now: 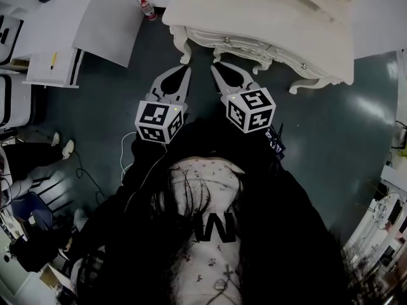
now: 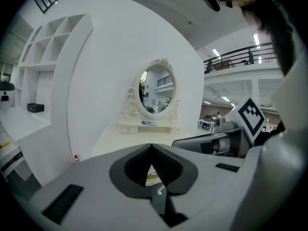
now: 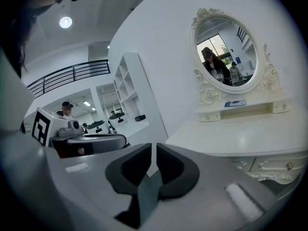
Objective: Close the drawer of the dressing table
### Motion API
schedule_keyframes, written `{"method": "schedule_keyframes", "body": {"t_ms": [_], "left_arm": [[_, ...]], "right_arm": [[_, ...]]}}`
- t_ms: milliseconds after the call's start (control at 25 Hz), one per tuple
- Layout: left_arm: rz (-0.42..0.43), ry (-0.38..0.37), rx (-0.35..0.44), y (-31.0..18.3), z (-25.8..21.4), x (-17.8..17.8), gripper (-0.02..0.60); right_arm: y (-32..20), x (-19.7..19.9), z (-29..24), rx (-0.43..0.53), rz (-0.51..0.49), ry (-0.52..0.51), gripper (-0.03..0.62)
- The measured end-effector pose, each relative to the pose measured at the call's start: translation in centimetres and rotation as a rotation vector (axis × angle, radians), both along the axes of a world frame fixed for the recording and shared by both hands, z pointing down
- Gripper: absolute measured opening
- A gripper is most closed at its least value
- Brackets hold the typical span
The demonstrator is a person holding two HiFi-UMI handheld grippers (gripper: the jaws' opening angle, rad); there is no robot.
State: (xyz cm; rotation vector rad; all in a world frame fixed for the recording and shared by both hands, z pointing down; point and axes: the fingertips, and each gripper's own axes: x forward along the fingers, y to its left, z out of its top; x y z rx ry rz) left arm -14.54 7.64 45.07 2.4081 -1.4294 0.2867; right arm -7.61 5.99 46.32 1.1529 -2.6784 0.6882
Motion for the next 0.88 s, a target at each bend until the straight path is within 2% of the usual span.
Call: {"method": "schedule_keyframes", "body": {"t_ms": [160, 360, 880], "left_arm": [[0.045, 0.016, 0.001, 1.6, 0.4, 0.4, 0.0], [0.092, 0.034, 0.002, 3.4, 0.8, 1.5, 0.0], [0.117, 0.026, -0.001, 5.8, 1.6, 1.4, 0.0]], "right_arm": [[2.4, 0.1, 0.4, -0.004, 0.043, 0.016, 0.017], [4.7, 0.4, 0.8, -0.007, 0.066, 0.029, 0.015], [7.4, 0.1, 1.5, -0.002, 0.075, 0.037, 0.009]]}}
